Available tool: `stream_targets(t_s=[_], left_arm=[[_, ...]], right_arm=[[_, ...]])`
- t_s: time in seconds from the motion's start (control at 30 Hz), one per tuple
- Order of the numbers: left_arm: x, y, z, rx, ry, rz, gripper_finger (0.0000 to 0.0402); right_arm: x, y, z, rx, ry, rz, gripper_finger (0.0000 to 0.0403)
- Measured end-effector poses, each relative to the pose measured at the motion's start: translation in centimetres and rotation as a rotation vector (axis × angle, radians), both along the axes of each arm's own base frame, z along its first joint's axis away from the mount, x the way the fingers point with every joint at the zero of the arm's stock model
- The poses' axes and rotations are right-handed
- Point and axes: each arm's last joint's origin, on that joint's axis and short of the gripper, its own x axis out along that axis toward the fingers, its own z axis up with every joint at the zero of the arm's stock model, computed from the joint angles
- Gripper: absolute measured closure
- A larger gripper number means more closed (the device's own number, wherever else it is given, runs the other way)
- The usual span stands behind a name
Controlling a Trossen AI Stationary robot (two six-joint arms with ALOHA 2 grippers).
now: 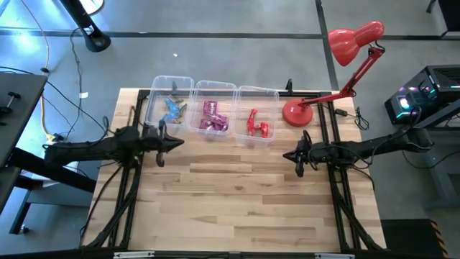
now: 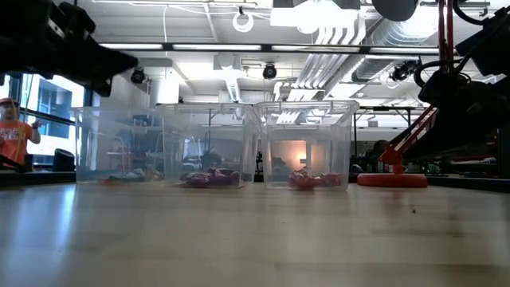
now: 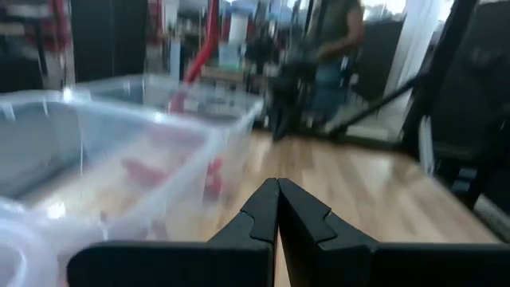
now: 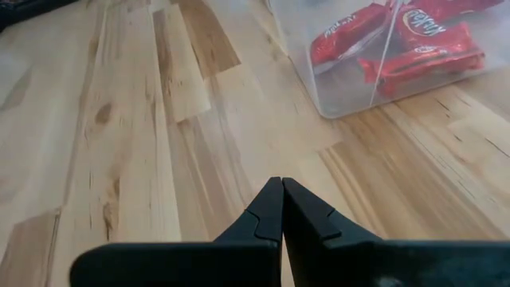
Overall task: Sort candy
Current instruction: Return to Home Position
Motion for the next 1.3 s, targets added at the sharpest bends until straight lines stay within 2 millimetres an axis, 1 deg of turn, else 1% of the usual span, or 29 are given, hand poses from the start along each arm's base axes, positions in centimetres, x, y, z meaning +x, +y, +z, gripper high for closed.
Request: stream_targets(t_s=[0.17, 0.27, 0.37, 0.5, 0.8, 1.0, 1.3], left_arm=[[-1.1, -0.1, 1.0, 0.019, -0.137, 0.001, 0.0401], [-1.6, -0.2, 0.6, 0.028, -0.197, 0.001, 0.0401], [-1.4, -0.2, -0.4, 0.021, -0.15, -0.001, 0.0401], [-1.4, -0.2, -1.3, 0.007, -0.053, 0.0, 0.0401], [-1.4, -0.2, -1.3, 0.008, -0.056, 0.015, 0.0401], [-1.4, -0.2, -1.3, 0.008, -0.056, 0.012, 0.0401], [-1.3, -0.5, -1.3, 0.007, -0.056, -0.013, 0.0401]], right_arm=[[0.0, 0.0, 0.0, 0.004, -0.001, -0.002, 0.0402], [0.0, 0.0, 0.0, 0.004, -0.001, -0.002, 0.0402], [0.0, 0.0, 0.1, 0.006, -0.01, -0.001, 0.0402], [-0.2, 0.0, 0.9, 0.019, -0.087, 0.012, 0.0402], [-1.5, -0.1, 4.0, 0.046, -0.416, 0.015, 0.0402], [-2.5, -0.2, 5.6, 0.061, -0.613, 0.016, 0.0402], [-2.5, -0.2, 5.7, 0.063, -0.626, 0.018, 0.0402]])
